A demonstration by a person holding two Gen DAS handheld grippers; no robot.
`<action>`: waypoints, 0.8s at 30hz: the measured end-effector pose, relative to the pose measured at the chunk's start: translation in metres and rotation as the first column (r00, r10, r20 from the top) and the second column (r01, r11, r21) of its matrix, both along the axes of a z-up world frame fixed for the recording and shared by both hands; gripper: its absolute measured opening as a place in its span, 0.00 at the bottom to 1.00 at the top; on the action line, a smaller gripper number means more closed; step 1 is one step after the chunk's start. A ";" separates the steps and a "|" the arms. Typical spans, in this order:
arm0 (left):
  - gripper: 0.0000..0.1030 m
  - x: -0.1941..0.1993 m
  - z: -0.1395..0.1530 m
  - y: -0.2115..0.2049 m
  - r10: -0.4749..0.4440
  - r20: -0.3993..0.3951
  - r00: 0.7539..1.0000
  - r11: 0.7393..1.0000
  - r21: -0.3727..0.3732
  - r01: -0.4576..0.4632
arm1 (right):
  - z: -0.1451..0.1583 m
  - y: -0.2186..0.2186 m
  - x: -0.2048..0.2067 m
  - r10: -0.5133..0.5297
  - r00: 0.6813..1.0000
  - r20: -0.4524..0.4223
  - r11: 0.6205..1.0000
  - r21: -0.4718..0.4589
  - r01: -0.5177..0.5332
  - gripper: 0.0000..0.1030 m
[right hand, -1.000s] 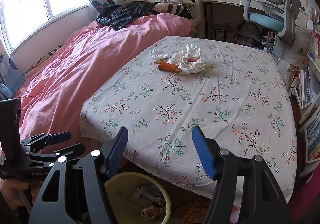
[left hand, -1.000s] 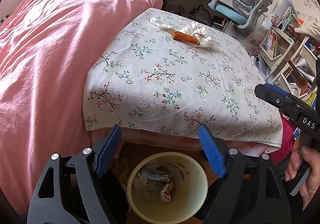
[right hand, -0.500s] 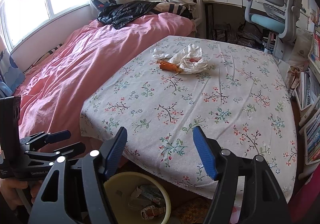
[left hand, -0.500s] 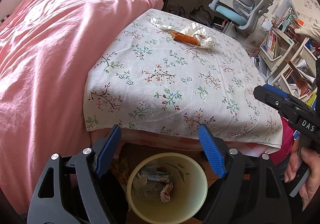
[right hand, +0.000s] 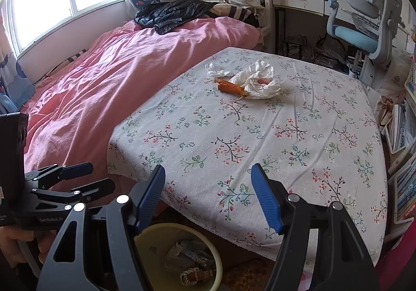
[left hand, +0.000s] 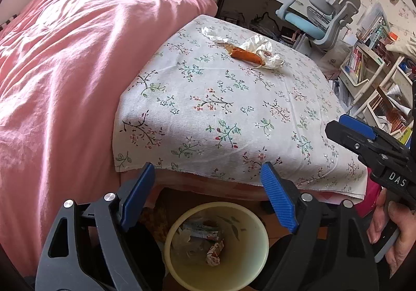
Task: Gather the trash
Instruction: 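Move both tools back over the table toward remaining trash, then grasp long orange peel strip with right tool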
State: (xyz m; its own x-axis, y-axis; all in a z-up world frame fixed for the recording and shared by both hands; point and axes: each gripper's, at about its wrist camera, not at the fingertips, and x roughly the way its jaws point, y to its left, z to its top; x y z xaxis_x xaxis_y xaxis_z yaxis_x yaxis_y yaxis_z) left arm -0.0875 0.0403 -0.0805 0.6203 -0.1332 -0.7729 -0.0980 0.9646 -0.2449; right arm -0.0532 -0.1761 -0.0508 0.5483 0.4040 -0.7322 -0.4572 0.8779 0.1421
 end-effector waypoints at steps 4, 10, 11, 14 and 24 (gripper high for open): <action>0.78 0.000 0.001 0.003 0.015 0.004 1.000 1.000 -0.011 -0.015 | -0.001 0.012 -0.001 0.029 0.999 0.018 0.999 -0.033 -0.029 0.64; 0.78 0.015 0.027 0.014 0.018 0.059 0.998 1.000 0.010 -0.019 | -0.001 0.036 0.017 0.100 0.994 0.050 0.991 -0.098 -0.095 0.65; 0.78 0.020 0.033 0.017 0.018 0.075 0.997 1.000 0.022 -0.020 | -0.001 0.042 0.024 0.116 0.992 0.055 0.987 -0.122 -0.109 0.65; 0.81 0.040 0.048 0.028 0.028 0.110 0.993 0.997 0.066 -0.036 | -0.002 0.060 0.050 0.153 0.986 0.067 0.976 -0.168 -0.140 0.65; 0.81 0.103 0.053 0.074 0.117 0.091 0.989 0.993 0.021 -0.120 | -0.014 0.104 0.143 0.217 0.974 0.063 0.933 -0.307 -0.188 0.65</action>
